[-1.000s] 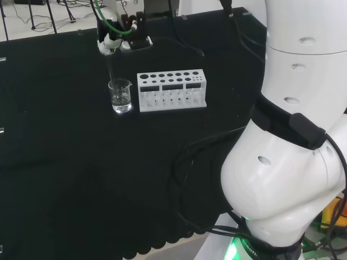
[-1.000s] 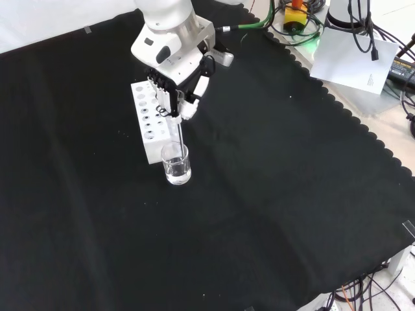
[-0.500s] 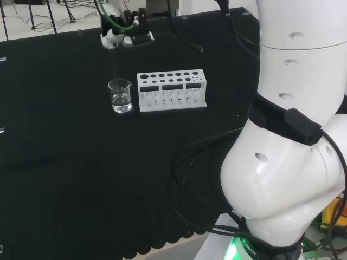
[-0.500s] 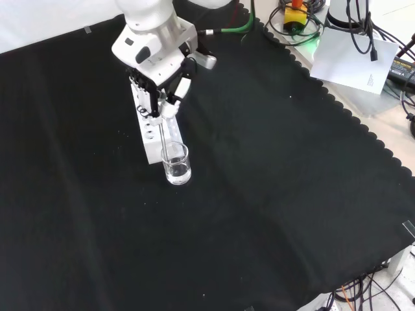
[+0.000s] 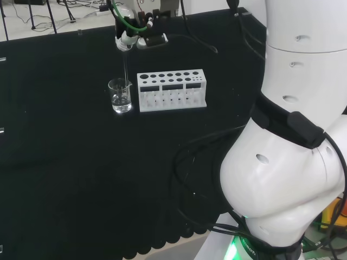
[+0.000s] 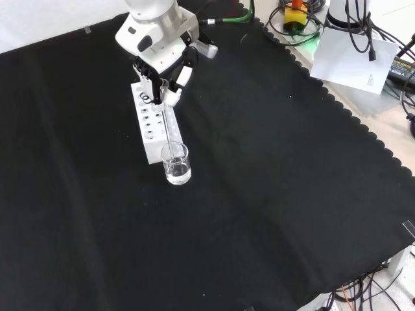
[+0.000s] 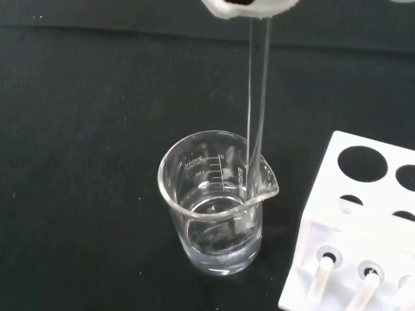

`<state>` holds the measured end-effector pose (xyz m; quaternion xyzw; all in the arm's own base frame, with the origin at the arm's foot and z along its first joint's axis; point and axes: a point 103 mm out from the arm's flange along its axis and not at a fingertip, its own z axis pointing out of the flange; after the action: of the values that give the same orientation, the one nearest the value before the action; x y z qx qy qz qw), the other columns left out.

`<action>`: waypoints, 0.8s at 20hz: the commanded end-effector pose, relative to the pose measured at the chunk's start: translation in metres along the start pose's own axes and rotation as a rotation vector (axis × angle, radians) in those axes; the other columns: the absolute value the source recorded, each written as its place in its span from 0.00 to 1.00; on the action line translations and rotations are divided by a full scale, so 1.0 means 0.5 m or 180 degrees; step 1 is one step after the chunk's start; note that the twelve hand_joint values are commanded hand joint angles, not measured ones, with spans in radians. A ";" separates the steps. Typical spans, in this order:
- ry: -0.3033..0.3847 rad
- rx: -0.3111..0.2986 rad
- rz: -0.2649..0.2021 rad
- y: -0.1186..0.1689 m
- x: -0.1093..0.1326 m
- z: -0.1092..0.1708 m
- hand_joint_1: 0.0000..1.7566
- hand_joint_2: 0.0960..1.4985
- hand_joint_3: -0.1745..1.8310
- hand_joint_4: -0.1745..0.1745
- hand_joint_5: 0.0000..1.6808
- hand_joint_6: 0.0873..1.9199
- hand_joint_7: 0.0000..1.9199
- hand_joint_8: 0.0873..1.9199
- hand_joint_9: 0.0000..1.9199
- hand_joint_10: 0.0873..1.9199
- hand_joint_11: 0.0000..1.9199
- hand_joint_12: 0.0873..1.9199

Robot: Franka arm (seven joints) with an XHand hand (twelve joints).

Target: Stir in the beaker to the left of the white test tube rack with the glass rod.

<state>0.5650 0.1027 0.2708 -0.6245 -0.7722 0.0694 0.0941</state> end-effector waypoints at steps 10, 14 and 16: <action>0.0046 -0.0012 -0.0167 0.027 0.085 0.001 0.75 0.70 0.00 0.00 0.83 0.00 0.66 0.41 0.84 0.35 0.83 0.29; 0.0064 -0.0031 -0.0118 0.045 0.062 -0.004 0.75 0.70 0.00 0.00 0.83 0.00 0.66 0.41 0.84 0.35 0.83 0.29; 0.0072 -0.0031 -0.0094 0.045 0.052 -0.006 0.75 0.70 0.00 0.00 0.83 0.00 0.66 0.41 0.84 0.35 0.83 0.29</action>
<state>0.5745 0.1423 0.2704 -0.6080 -0.7856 0.0587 0.0982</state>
